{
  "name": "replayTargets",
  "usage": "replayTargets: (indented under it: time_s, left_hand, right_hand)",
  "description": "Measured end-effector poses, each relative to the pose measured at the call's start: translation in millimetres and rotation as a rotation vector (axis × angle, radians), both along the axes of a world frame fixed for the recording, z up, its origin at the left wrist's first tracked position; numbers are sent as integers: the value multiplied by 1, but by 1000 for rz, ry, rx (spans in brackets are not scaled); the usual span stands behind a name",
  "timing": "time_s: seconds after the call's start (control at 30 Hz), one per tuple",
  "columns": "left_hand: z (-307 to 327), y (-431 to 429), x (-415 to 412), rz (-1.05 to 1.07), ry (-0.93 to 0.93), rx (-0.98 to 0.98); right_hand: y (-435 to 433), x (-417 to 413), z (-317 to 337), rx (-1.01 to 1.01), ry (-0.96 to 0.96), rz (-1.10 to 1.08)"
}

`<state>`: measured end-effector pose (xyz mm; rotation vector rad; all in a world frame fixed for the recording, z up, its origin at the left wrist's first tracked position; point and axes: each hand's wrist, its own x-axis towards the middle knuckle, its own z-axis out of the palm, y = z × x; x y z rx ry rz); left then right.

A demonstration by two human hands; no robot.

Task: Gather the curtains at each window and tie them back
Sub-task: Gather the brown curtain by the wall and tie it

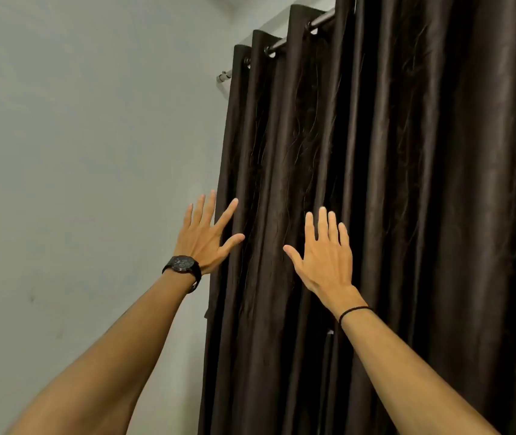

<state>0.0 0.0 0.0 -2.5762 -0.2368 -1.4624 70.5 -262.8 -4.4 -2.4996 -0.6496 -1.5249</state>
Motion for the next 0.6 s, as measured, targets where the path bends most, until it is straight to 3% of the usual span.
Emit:
replayTargets:
  time_s: [0.17, 0.3, 0.47, 0.6]
  left_hand:
    - [9, 41, 70, -53, 15, 53]
    - [23, 71, 127, -92, 82, -26]
    - [55, 119, 210, -221, 59, -117]
    - [83, 156, 275, -411, 1, -306]
  right_hand:
    - [36, 67, 19, -11, 38, -96]
    - [57, 101, 38, 28, -13, -137]
    - [82, 133, 62, 185, -42, -155]
    - [104, 153, 86, 375, -22, -188]
